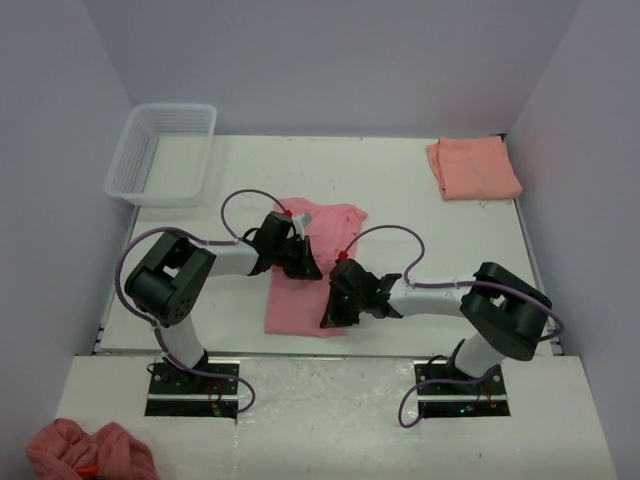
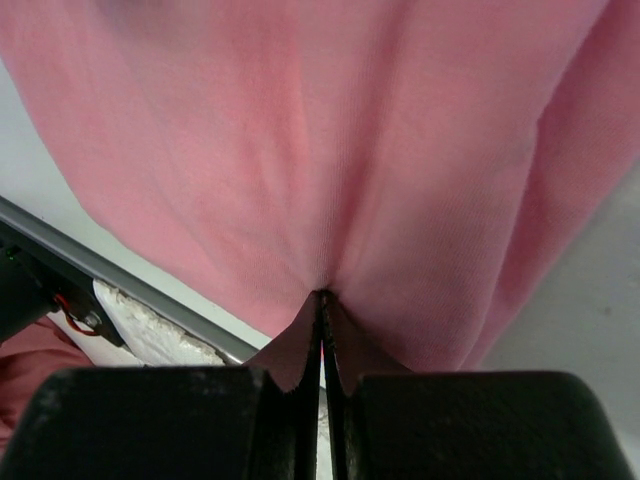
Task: Fold and stack the t-shirts
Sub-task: Grab one side of the 2/3 rectangular tshirt with both arms
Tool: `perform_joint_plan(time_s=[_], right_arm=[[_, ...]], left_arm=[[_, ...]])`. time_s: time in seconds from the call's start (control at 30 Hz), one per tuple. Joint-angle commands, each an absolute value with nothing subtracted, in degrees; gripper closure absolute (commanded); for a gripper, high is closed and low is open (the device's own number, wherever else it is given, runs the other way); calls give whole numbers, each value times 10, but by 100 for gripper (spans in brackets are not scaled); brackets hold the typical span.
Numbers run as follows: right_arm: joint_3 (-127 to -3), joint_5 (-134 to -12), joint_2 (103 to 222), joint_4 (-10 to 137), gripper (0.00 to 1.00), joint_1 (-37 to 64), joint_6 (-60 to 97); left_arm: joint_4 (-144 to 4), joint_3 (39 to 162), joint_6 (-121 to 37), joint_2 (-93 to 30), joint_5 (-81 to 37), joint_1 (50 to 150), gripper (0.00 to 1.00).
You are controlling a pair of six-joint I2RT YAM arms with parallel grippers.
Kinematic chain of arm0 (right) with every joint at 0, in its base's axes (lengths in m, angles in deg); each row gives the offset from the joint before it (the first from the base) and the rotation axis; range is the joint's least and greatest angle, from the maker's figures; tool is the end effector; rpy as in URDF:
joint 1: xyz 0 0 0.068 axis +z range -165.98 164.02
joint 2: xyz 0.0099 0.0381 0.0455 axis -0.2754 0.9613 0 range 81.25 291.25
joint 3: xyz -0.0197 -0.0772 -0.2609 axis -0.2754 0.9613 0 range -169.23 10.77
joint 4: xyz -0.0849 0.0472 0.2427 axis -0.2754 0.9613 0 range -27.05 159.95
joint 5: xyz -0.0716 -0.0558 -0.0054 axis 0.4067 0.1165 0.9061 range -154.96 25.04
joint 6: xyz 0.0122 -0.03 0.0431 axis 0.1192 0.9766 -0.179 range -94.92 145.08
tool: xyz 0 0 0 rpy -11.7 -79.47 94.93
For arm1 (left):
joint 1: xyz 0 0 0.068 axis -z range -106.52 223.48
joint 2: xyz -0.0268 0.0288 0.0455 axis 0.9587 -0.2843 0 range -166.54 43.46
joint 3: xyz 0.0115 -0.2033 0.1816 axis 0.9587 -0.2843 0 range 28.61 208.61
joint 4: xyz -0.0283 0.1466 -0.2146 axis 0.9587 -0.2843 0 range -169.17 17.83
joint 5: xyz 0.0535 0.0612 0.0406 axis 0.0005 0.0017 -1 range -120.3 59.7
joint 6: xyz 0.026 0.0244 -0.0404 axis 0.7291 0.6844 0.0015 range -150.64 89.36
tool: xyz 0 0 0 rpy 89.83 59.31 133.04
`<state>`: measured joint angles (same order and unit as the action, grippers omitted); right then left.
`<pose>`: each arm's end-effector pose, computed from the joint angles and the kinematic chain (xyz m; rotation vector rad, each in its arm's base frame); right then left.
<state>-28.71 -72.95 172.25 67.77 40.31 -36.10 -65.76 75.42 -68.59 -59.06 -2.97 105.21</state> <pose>0.1538 0.2395 0.1321 0.0611 2.8342 0.8359 0.2752 -0.1894 0.1226 0.0935 2.6251 -1.0763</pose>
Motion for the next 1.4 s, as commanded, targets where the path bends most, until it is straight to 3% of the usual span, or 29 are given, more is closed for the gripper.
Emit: perform_joint_plan(time_s=[0.0,0.33,0.37,0.5,0.57,0.6,0.67,0.7,0.73,0.83,0.97,1.03,1.1,1.37], right_arm=[[-239,-690,1737,782,100,418,-377],[-239,-651,1699,798,100,447,-343],[-241,-645,1689,800,96,450,-335],[-312,-600,1644,894,77,471,-290],[-367,-559,1613,968,71,495,-285],[-421,-549,1601,1036,60,505,-284],[-465,-556,1573,1098,50,511,-289],[-491,-563,1562,1135,44,512,-291],[-495,-564,1547,1148,39,512,-298],[-485,-556,1491,1167,25,509,-314],[-388,-570,1432,1147,22,477,-326],[-350,-579,1410,1114,22,454,-320],[-297,-598,1401,1068,21,432,-304],[-207,-666,1402,933,20,346,-253]], left_arm=[[-661,721,-683,-563,-71,1057,100],[-677,721,-661,-517,-80,1063,100],[-680,725,-655,-506,-95,1067,100],[-758,779,-616,-420,-146,1092,82],[-793,809,-603,-385,-191,1106,73],[-836,846,-598,-354,-210,1111,56],[-881,884,-589,-328,-249,1117,41],[-919,911,-589,-307,-260,1118,23],[-940,921,-592,-299,-268,1119,20],[-1010,943,-600,-284,-281,1119,19],[-1092,888,-665,-276,-292,1119,45],[-1077,837,-704,-245,-261,1119,44],[-1058,764,-735,-203,-249,1120,32],[-1075,671,-774,-121,-225,1119,28]])
